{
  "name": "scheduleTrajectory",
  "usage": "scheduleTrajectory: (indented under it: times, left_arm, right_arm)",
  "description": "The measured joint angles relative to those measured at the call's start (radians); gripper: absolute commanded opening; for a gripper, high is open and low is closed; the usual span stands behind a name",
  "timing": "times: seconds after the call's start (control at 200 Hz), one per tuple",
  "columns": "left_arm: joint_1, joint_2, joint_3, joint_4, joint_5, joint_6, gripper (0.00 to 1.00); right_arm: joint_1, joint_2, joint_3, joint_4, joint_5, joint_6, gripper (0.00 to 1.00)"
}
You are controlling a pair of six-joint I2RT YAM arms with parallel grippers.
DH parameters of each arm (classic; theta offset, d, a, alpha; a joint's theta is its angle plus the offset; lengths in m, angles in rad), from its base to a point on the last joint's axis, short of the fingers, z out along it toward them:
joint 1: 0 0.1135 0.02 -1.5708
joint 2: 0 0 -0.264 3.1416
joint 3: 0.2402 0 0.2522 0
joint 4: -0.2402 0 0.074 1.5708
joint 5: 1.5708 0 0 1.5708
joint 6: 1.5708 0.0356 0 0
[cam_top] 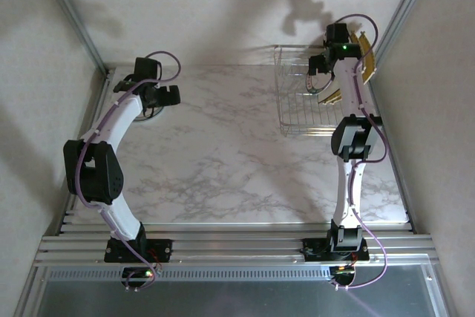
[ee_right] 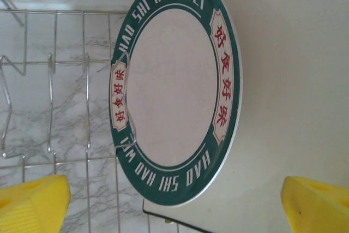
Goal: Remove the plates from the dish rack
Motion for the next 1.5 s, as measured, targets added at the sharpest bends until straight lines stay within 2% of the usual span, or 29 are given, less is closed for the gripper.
scheduleTrajectory:
  times: [0.18,0.836,1.116,1.306,1.502]
  left_arm:
    - [-0.003,0.003,0.0,-0.004,0.0,0.003,1.0]
    - [-0.004,0.052,0.012,-0.008,-0.001,0.01,1.0]
    - [-0.004,0.054,0.016,-0.008,-0.002,0.014,1.0]
    - [-0.004,0.06,0.021,-0.014,-0.004,0.018,1.0]
    - [-0.004,0.062,0.029,-0.027,-0.008,0.018,1.0]
  right_arm:
    - [0.002,0.025,0.0,0.041,0.042,-0.005,0.98]
    - [0.003,0.124,0.045,0.118,0.036,0.011,0.85]
    - [0.003,0.126,0.056,0.137,0.021,0.038,0.66]
    - [0.005,0.131,0.058,0.156,0.017,0.043,0.48]
    - [0.005,0.145,0.058,0.164,0.014,0.058,0.36]
